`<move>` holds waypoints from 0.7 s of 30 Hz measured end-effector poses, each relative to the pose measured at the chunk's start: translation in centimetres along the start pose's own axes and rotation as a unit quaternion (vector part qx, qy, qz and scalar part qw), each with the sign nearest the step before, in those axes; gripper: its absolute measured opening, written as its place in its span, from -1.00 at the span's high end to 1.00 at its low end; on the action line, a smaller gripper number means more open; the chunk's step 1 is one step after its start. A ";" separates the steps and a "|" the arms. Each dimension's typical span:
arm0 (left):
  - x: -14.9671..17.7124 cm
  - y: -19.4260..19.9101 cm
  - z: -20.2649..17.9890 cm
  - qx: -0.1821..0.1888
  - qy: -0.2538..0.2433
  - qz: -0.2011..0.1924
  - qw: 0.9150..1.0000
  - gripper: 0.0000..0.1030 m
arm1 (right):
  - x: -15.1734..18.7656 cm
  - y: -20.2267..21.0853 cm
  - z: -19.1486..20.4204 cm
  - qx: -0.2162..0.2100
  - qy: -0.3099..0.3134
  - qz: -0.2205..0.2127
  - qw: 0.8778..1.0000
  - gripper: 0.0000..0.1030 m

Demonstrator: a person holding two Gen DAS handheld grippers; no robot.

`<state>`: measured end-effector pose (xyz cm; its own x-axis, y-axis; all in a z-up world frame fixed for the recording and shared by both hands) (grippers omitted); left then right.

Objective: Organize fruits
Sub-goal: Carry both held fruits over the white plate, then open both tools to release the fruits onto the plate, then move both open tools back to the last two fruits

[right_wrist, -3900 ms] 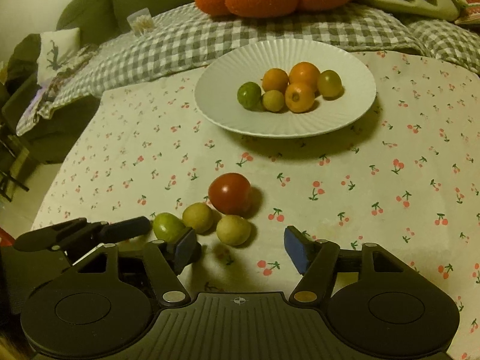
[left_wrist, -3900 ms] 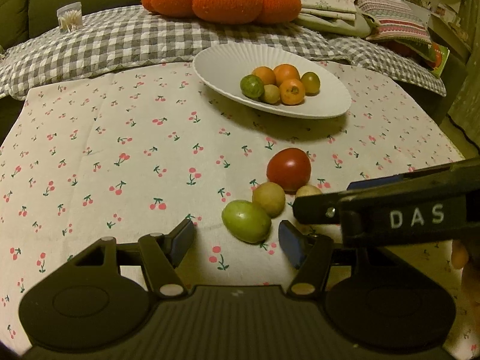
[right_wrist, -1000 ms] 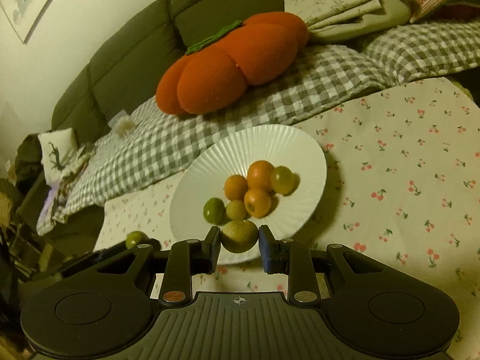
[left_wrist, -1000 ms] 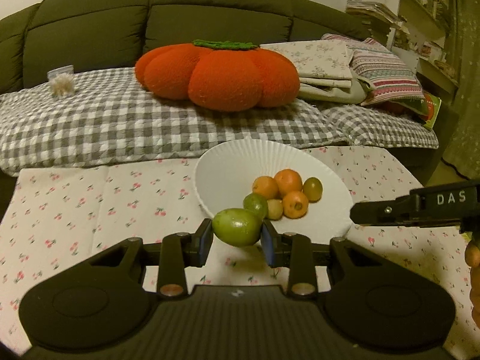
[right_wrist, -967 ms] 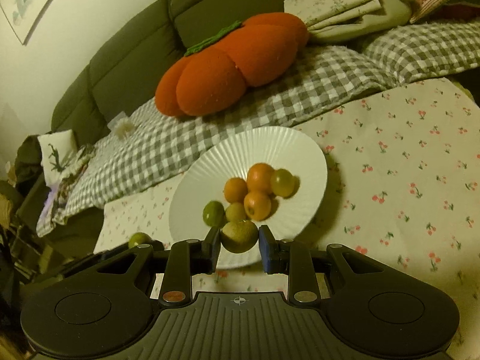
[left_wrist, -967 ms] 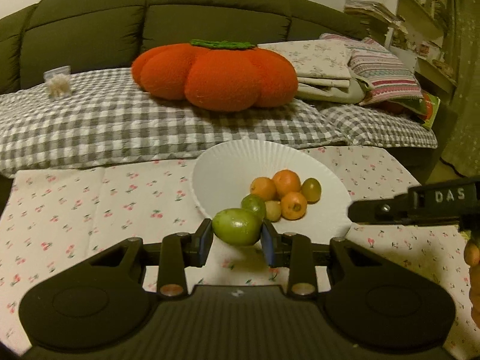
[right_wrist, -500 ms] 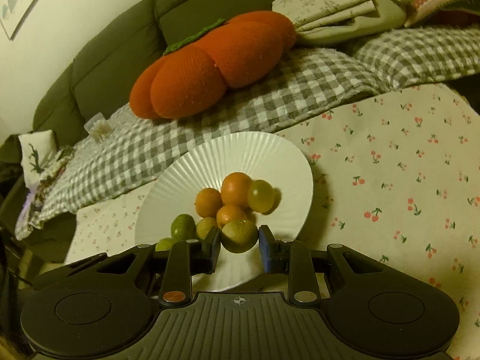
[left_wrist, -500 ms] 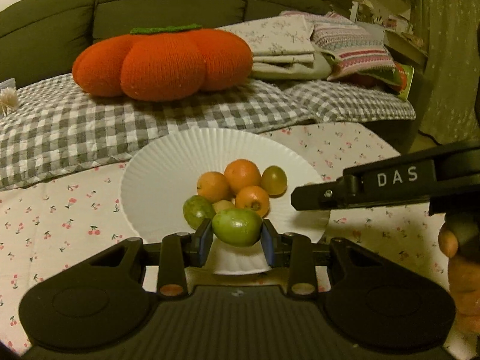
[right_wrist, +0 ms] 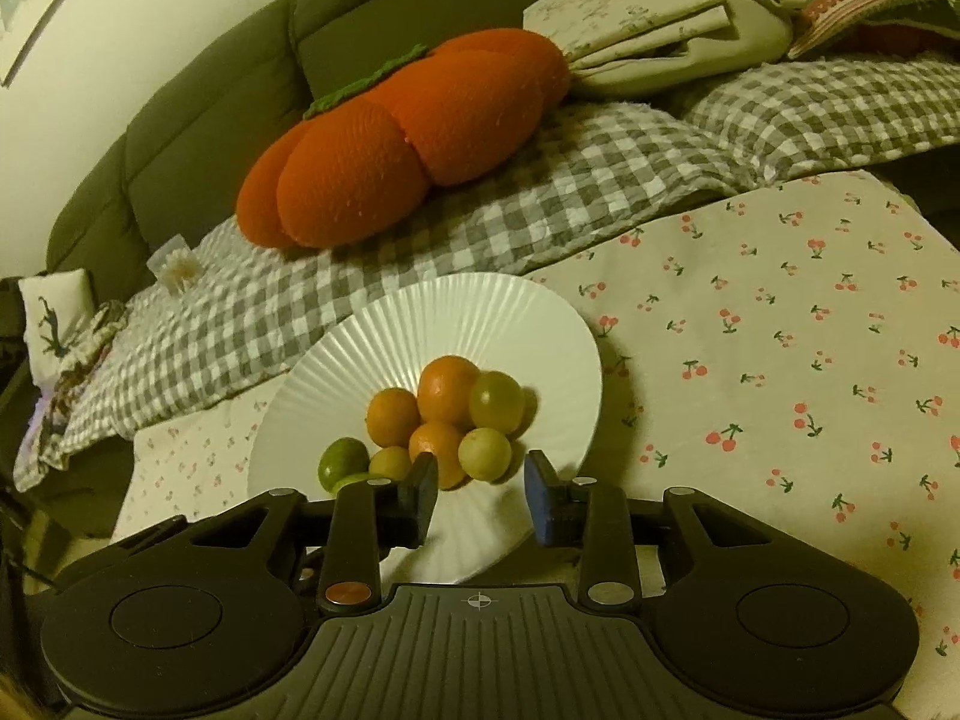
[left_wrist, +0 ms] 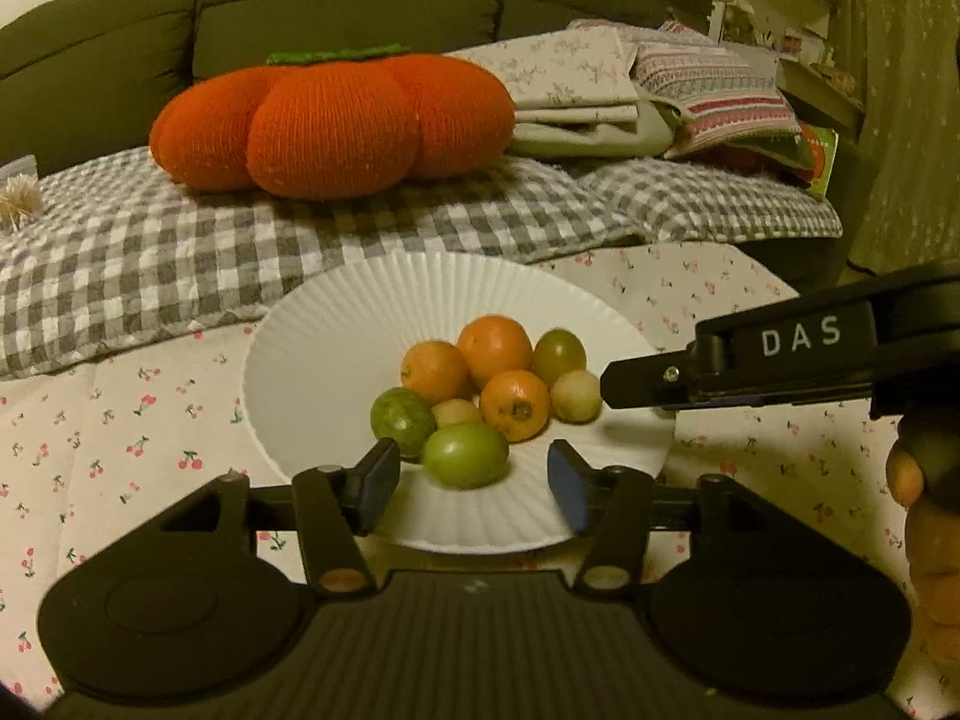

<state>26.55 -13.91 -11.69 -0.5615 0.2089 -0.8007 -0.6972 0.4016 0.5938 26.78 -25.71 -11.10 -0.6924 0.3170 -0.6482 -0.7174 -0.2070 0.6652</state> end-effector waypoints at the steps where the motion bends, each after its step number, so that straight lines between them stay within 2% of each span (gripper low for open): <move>1: -0.1 0.2 0.0 0.001 0.001 -0.001 1.000 -0.06 | -0.1 0.1 -0.1 0.000 -0.003 0.000 1.000 0.39; 4: -0.5 0.9 0.5 0.002 0.015 -0.006 1.000 -0.06 | -0.4 0.5 -0.4 0.001 -0.013 -0.003 1.000 0.36; 13: -0.2 2.4 1.9 -0.005 0.050 -0.003 0.999 -0.06 | 0.2 1.0 0.7 -0.002 0.015 0.004 1.000 -0.03; 18: 0.0 3.5 2.4 -0.008 0.065 -0.004 0.998 -0.06 | 0.6 1.6 1.6 -0.001 0.033 0.004 0.999 -0.48; 21: 0.2 4.2 3.0 -0.014 0.075 -0.003 0.997 -0.17 | 1.1 1.9 2.1 -0.005 0.038 0.007 0.999 -0.61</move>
<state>24.84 -9.52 -9.66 -0.6160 0.0708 -0.7846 -0.7119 0.3764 0.5929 24.84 -23.79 -9.77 -0.7060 0.2432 -0.6651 -0.7080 -0.2205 0.6709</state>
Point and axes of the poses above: each gripper's, at about its wrist camera, not at the fingertips, and y roughly against the way its jaws point, z to its left, x to its underside, the point moved 9 cm from there along -y, roughly the way its jaws point, and after that the axes turned 2 degrees about x, right-handed, at the moved point
